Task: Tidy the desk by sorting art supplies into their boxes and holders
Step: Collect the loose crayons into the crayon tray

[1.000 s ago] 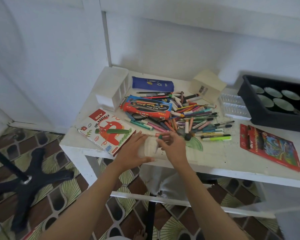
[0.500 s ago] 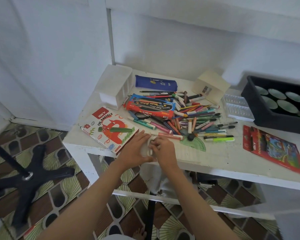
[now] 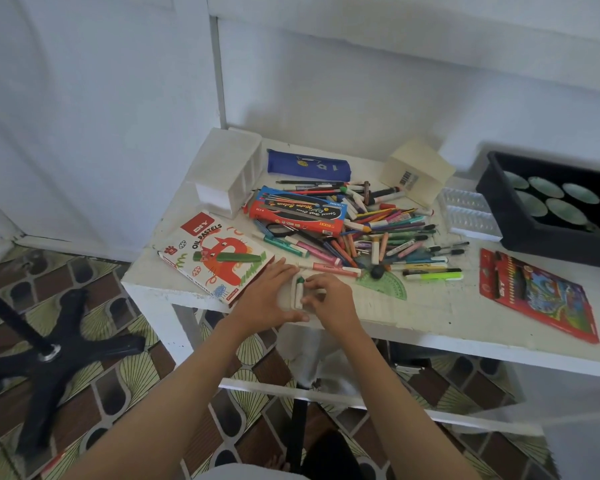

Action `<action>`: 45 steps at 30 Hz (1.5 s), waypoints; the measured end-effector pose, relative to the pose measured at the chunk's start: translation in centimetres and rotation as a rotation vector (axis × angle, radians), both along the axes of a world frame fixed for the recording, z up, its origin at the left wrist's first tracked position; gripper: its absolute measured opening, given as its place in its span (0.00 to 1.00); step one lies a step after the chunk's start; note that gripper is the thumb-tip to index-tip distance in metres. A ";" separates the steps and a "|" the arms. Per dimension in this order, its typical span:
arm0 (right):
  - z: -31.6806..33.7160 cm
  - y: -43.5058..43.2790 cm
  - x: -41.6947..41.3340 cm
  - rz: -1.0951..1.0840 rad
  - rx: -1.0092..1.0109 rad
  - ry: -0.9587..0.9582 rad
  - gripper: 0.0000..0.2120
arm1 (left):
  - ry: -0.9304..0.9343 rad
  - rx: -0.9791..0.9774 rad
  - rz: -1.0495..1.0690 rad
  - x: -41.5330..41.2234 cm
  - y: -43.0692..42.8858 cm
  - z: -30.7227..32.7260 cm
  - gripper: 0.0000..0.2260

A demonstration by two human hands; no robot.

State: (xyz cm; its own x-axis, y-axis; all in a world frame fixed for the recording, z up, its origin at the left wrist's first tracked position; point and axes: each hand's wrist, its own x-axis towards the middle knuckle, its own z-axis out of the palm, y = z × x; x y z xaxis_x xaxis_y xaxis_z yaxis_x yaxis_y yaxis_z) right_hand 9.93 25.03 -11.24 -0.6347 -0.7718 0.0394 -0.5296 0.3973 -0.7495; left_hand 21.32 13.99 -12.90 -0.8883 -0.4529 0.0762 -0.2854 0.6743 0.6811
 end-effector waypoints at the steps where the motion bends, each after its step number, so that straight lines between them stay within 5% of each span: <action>1: -0.1 0.0 0.0 0.005 0.008 0.007 0.12 | 0.008 -0.002 0.004 0.0 0.0 0.0 0.42; 5: 0.4 0.4 -0.3 0.042 -0.016 -0.015 0.15 | 0.007 0.006 0.025 -0.1 0.1 -0.2 0.41; 9: 1.7 1.4 -3.2 -0.085 -0.114 0.141 0.07 | -0.006 0.011 0.048 -0.2 0.1 0.0 0.42; 23: 1.9 0.3 -10.5 -0.456 0.249 0.348 0.16 | -0.053 0.050 0.071 -0.2 0.4 -0.3 0.44; 28: 2.5 0.9 -9.7 -0.546 0.058 0.275 0.10 | -0.048 0.032 0.071 -0.2 0.4 -0.2 0.43; 36: 2.5 3.0 -3.8 -0.142 -0.229 0.083 0.05 | -0.062 0.027 0.074 -0.4 0.8 0.3 0.41; 41: 0.1 2.3 -0.4 0.055 -0.175 0.330 0.09 | -0.032 0.011 0.077 -0.5 0.7 -0.2 0.41; 45: -1.7 2.3 0.2 0.092 -0.146 0.311 0.06 | 0.008 -0.004 0.076 -0.5 0.6 -0.5 0.37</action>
